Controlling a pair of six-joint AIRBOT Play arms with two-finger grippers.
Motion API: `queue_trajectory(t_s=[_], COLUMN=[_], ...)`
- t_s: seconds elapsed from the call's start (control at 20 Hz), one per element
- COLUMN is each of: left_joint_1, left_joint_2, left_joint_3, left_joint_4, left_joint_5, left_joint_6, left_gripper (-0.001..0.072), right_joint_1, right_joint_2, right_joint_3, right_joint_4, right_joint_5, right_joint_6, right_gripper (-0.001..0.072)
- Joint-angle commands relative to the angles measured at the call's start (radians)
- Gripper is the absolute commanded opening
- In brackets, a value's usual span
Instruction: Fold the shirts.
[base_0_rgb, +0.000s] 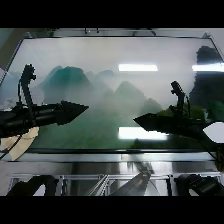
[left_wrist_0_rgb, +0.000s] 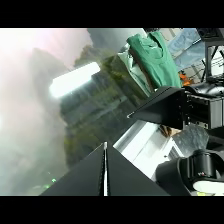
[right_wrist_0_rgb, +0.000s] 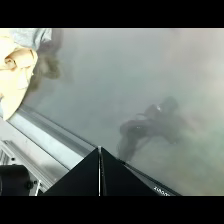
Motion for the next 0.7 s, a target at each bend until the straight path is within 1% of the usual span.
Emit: queue_trajectory(t_s=[0.0,0.05,0.1,0.15,0.2,0.25,0.3,0.35,0.45,0.55,0.65], left_joint_1=[0.087,0.190,0.316,0.441,0.568,0.703,0.826,0.939,1.090,1.169,1.178], left_joint_2=[-0.021,-0.049,-0.080,-0.113,-0.148,-0.188,-0.230,-0.280,-0.385,-0.498,-0.607], left_joint_3=[0.087,0.163,0.241,0.310,0.367,0.413,0.443,0.465,0.491,0.494,0.494], left_joint_4=[0.177,0.310,0.416,0.470,0.492,0.489,0.481,0.482,0.483,0.483,0.482], left_joint_5=[0.045,0.030,0.012,-0.003,-0.003,0.013,0.045,0.069,0.056,0.039,0.041], left_joint_6=[-0.126,-0.250,-0.313,-0.320,-0.319,-0.317,-0.320,-0.321,-0.320,-0.312,-0.253], left_gripper=[0.0009,0.0010,0.0011,0.0014,0.0155,0.0488,0.0714,0.0717,0.0716,0.0716,0.0716], right_joint_1=[0.001,0.001,0.001,0.001,0.001,0.001,0.001,0.001,0.001,0.001,0.001], right_joint_2=[-0.005,-0.005,-0.006,-0.006,-0.006,-0.006,-0.006,-0.006,-0.006,-0.009,-0.012], right_joint_3=[0.000,0.001,0.000,0.000,0.000,0.000,0.000,0.000,0.000,0.000,0.000], right_joint_4=[0.004,0.003,0.003,0.003,0.003,0.003,0.003,0.003,0.003,0.003,0.003], right_joint_5=[-0.031,-0.031,-0.027,-0.019,-0.013,-0.011,-0.010,-0.010,-0.018,-0.041,-0.045], right_joint_6=[0.001,0.001,0.001,0.000,0.000,0.000,0.000,0.000,0.000,0.000,0.000], right_gripper=[0.0016,0.0017,0.0024,0.0024,0.0026,0.0100,0.0264,0.0298,0.0296,0.0295,0.0295])
